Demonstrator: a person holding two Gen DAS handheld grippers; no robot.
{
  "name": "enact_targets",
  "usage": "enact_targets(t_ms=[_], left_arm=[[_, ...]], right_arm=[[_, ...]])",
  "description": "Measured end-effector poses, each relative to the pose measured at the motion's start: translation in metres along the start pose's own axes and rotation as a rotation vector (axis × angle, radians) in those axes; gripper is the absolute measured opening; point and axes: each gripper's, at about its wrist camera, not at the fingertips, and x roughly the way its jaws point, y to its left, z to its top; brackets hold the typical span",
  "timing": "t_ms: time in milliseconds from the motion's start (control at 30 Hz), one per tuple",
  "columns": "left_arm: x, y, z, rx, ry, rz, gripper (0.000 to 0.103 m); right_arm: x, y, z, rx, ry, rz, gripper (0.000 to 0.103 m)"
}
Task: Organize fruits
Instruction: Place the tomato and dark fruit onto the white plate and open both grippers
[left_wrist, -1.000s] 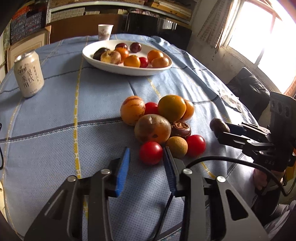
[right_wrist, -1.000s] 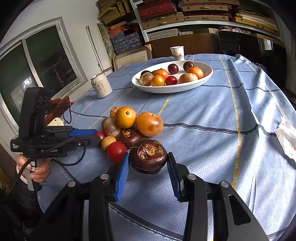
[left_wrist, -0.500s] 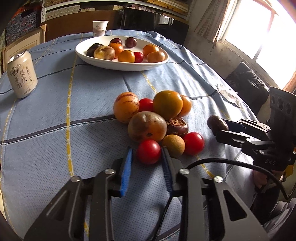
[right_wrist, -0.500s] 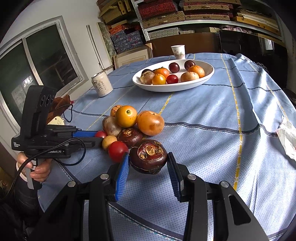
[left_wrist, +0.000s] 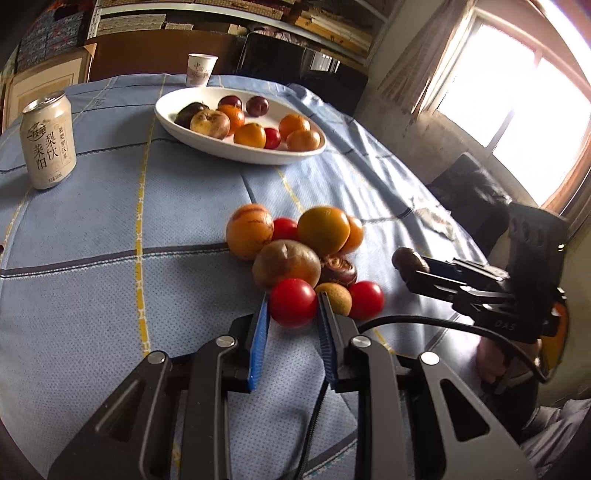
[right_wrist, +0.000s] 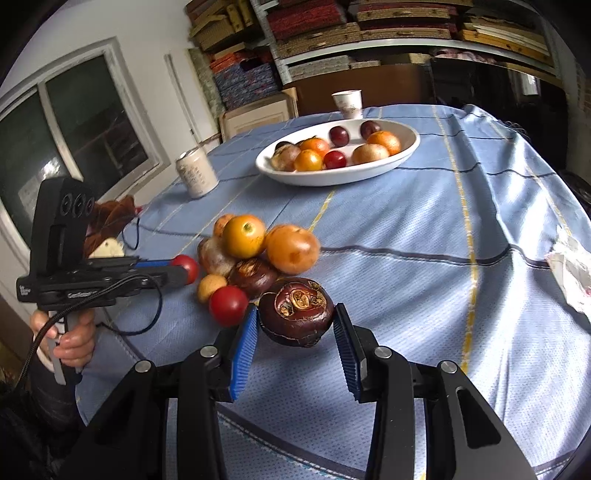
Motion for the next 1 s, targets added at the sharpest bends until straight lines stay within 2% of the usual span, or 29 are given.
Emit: enact_targets(t_ms=[100, 167, 267, 333, 433, 533, 633, 733, 767, 833, 900, 1000], left_arm=[[-0.007, 0.0, 0.017, 0.029, -0.003, 0.052, 0.025], [-0.014, 0.001, 0.04, 0.05, -0.032, 0.103, 0.025], [-0.014, 0.009, 0.077, 0.038, -0.052, 0.123, 0.025], [-0.007, 0.016, 0.103, 0.018, -0.056, 0.148, 0.025], [0.006, 0.023, 0.138, 0.011, -0.073, 0.194, 0.025], [0.026, 0.032, 0.165, -0.026, -0.056, 0.199, 0.025], [0.053, 0.039, 0.181, -0.039, -0.021, 0.254, 0.025], [0.075, 0.042, 0.186, -0.046, 0.008, 0.256, 0.026], [0.079, 0.043, 0.187, -0.051, 0.01, 0.257, 0.03], [0.083, 0.043, 0.189, -0.054, -0.015, 0.265, 0.07], [0.079, 0.043, 0.189, -0.064, -0.06, 0.288, 0.084], [0.06, 0.043, 0.182, -0.097, -0.105, 0.26, 0.088]], right_arm=[[0.0, -0.01, 0.025, 0.074, -0.031, 0.044, 0.042], [0.0, -0.012, 0.048, 0.068, -0.096, 0.005, 0.042], [0.013, -0.018, 0.087, 0.089, -0.147, -0.015, 0.042], [0.03, -0.026, 0.108, 0.116, -0.13, 0.001, 0.042], [0.054, -0.032, 0.132, 0.112, -0.103, -0.042, 0.042], [0.072, -0.035, 0.145, 0.093, -0.094, -0.066, 0.042], [0.094, -0.045, 0.155, 0.094, -0.088, -0.072, 0.042], [0.109, -0.049, 0.158, 0.098, -0.102, -0.032, 0.042], [0.113, -0.048, 0.158, 0.083, -0.104, -0.039, 0.043], [0.114, -0.045, 0.157, 0.047, -0.09, -0.047, 0.044], [0.104, -0.045, 0.155, 0.033, -0.115, -0.043, 0.051], [0.086, -0.048, 0.153, 0.041, -0.129, -0.004, 0.059]])
